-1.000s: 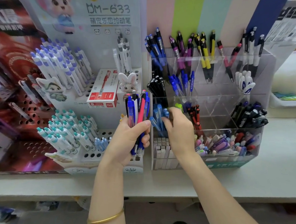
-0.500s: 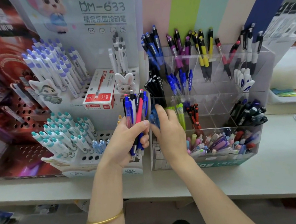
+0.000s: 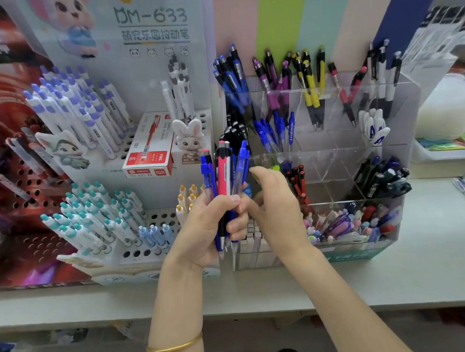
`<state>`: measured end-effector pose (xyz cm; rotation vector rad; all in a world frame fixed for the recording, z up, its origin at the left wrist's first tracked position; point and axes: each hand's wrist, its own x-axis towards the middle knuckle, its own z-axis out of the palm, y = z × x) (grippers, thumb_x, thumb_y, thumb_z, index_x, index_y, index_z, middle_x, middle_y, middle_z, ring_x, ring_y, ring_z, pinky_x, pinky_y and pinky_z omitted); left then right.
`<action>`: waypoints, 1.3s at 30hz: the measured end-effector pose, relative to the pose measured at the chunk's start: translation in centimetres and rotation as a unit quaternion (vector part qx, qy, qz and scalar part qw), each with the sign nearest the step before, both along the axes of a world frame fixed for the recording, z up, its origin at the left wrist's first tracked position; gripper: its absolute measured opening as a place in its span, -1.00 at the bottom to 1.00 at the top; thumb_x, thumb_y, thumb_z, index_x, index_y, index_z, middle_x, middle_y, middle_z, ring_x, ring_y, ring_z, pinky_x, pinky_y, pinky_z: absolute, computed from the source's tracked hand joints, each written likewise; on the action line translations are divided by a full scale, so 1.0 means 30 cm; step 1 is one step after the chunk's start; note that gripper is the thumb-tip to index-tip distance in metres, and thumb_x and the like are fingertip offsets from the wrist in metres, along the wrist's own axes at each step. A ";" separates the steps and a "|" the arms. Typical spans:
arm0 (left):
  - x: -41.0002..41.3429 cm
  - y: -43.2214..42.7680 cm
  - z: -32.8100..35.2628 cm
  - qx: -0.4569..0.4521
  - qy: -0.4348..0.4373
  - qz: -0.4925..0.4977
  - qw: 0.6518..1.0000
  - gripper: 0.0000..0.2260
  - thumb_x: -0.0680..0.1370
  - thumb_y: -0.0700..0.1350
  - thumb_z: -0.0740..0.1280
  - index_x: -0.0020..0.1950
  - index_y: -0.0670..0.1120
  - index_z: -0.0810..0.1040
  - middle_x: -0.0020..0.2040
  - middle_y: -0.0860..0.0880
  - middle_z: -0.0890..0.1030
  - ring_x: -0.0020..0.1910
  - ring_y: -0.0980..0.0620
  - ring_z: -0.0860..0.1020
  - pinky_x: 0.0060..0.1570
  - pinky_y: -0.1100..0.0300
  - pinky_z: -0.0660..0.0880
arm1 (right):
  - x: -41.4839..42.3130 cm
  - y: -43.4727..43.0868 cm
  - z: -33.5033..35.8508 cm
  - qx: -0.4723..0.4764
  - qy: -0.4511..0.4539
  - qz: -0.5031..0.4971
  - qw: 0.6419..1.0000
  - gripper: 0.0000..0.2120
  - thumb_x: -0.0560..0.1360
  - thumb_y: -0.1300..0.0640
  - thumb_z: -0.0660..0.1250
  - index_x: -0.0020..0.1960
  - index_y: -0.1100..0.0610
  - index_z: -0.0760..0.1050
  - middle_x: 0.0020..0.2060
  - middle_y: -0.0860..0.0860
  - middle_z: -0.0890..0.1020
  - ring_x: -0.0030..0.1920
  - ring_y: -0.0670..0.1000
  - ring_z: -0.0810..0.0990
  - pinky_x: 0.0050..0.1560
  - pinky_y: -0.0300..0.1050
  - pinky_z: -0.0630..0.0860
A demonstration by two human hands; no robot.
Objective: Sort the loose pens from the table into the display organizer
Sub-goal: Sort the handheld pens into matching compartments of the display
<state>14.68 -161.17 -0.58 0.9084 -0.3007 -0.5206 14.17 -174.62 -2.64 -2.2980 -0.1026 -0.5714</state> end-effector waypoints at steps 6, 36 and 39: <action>-0.009 -0.063 0.006 0.071 -0.032 0.009 0.997 -0.69 0.36 -0.12 0.43 0.02 -0.18 0.46 -0.42 -0.02 0.31 -0.57 0.13 0.28 -0.58 0.31 0.30 | -0.017 -0.055 0.029 0.075 0.064 0.044 0.994 -0.83 0.46 0.27 0.35 -0.04 0.07 0.41 -0.12 -0.01 0.49 -0.22 -0.12 0.48 -0.19 -0.23 0.46; 0.009 -0.227 0.110 0.275 -0.092 0.139 0.947 -0.97 0.61 -0.23 0.27 0.01 -0.12 0.43 -0.22 -0.11 0.67 -0.27 -0.05 0.67 -0.20 0.00 0.62 | 0.013 -0.339 0.323 0.370 0.125 0.083 0.917 -0.87 0.61 0.10 0.20 -0.06 0.15 0.32 -0.30 0.08 0.53 -0.52 -0.12 0.33 -0.55 -0.35 0.27; 0.012 -0.251 0.109 0.354 -0.153 0.206 0.899 -0.91 0.59 -0.16 0.33 -0.05 -0.05 0.43 -0.34 -0.03 0.54 -0.47 0.14 0.47 -0.42 0.26 0.43 | 0.017 -0.349 0.339 0.327 0.108 0.095 0.934 -0.88 0.63 0.12 0.17 -0.07 0.11 0.31 -0.27 0.10 0.58 -0.54 -0.11 0.30 -0.55 -0.34 0.25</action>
